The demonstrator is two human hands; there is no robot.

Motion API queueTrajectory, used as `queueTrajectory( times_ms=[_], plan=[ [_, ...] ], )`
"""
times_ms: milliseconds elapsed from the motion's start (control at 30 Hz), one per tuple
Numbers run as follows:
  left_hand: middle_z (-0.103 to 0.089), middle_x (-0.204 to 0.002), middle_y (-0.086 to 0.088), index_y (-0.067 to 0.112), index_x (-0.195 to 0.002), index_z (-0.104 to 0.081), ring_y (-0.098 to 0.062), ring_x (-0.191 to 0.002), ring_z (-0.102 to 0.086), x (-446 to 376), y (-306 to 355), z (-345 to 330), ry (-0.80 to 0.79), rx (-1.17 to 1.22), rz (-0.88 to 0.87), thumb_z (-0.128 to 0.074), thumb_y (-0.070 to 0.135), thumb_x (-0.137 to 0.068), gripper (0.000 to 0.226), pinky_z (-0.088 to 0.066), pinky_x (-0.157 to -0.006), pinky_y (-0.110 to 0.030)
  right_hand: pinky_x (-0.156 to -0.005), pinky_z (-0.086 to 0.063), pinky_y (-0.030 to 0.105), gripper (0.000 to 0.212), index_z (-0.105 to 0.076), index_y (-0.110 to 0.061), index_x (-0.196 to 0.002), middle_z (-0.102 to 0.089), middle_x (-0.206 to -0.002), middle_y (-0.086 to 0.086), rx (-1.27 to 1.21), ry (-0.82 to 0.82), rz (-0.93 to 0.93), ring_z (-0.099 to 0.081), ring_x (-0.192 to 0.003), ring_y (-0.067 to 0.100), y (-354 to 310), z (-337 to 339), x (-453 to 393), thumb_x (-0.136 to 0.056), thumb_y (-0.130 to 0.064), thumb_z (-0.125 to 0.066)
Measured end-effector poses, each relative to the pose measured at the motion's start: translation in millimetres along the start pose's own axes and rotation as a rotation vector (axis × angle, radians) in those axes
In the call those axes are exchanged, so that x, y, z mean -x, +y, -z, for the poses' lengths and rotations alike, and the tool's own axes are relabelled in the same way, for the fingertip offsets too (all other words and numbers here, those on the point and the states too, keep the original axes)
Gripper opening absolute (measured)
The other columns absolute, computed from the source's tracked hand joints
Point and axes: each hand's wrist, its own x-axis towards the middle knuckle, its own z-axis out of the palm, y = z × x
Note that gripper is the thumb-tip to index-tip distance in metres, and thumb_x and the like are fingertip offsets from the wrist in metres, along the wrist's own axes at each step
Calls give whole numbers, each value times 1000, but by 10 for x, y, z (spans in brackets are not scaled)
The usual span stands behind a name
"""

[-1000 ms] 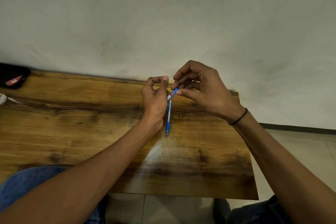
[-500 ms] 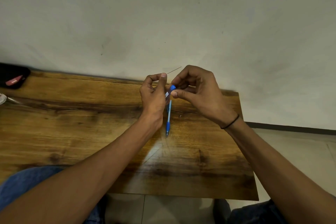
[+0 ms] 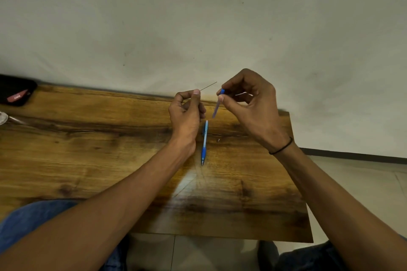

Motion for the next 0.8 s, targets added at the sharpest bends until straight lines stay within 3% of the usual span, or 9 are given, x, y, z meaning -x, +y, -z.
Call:
queueTrajectory(
  times_ms=[67, 133, 233, 300, 533, 800],
  plan=[
    [-62, -63, 4, 15, -112, -65, -3, -54, -57, -13, 4, -1, 4, 5, -1, -63, 24, -106, 12, -48, -52, -18, -75, -63, 24, 11, -69, -9, -98, -73, -89, -5, 170, 15, 8, -72, -83, 7, 50, 37, -7, -91, -9, -78],
    [-62, -63, 5, 16, -111, -65, -2, -54, -57, -32, 10, 5, 9, 15, 4, -64, 24, -106, 10, -48, -53, -17, -77, -64, 31, 10, -68, -14, -97, -73, -83, -7, 328, -27, 0, -73, -78, 6, 114, 49, 5, -91, -11, -76],
    [-61, -60, 6, 18, -109, -65, -2, -54, -56, -56, 13, 19, 12, 35, 16, -65, 24, -105, 7, -47, -53, -18, -78, -63, 43, 10, -64, -16, -93, -71, -77, -4, 472, -148, -23, -72, -73, 16, 227, 5, 62, -90, -9, -70],
    [-60, -59, 7, 17, -109, -65, -3, -53, -55, -62, 9, 19, 10, 44, 17, -65, 23, -105, 7, -46, -52, -18, -75, -61, 44, 11, -62, -16, -92, -68, -76, -1, 546, -214, -23, -69, -72, 21, 311, -51, 118, -89, -6, -67],
    [-60, -59, 6, 16, -108, -66, -2, -52, -55, -51, 4, 18, -8, 56, 13, -66, 22, -104, 7, -47, -51, -16, -71, -57, 48, 16, -60, -15, -101, -68, -96, 6, 707, -368, -52, -65, -87, 32, 526, -200, 263, -88, -10, -67],
    [-61, -62, 4, 12, -111, -66, -3, -53, -55, -45, -18, 7, -25, 53, 11, -67, 21, -104, 12, -47, -50, -17, -69, -59, 52, 26, -51, -16, -109, -68, -95, 8, 756, -354, -123, -66, -83, 38, 656, -378, 362, -90, -6, -66]
  ],
)
